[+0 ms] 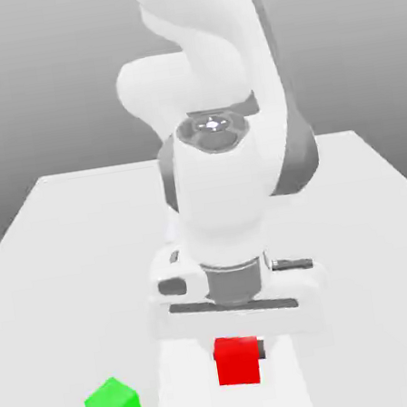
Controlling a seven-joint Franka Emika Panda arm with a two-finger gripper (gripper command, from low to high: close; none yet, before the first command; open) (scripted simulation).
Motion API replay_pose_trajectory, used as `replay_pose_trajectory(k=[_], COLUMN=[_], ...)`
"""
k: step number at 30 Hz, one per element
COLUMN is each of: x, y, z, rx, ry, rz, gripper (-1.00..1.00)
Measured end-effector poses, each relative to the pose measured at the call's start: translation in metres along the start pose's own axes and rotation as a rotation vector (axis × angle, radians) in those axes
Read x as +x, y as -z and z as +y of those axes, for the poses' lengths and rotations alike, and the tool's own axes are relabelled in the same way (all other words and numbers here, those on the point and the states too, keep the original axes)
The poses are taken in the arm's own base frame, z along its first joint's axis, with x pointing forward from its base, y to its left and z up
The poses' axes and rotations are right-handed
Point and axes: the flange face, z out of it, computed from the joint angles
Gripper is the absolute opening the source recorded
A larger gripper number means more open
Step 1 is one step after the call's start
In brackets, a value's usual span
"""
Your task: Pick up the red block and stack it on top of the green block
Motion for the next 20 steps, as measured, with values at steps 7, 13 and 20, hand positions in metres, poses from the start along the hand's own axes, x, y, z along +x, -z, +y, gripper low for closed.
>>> replay_pose_trajectory(k=[7, 13, 20], x=[0.061, 0.097, 0.098], y=[0.015, 0.01, -0.035], z=[0.057, 0.1, 0.102], rx=[0.0, 0.014, 0.014], ry=[0.068, 0.116, 0.118], rz=[-0.002, -0.005, -0.005], gripper=[-1.0, -1.0, 1.0])
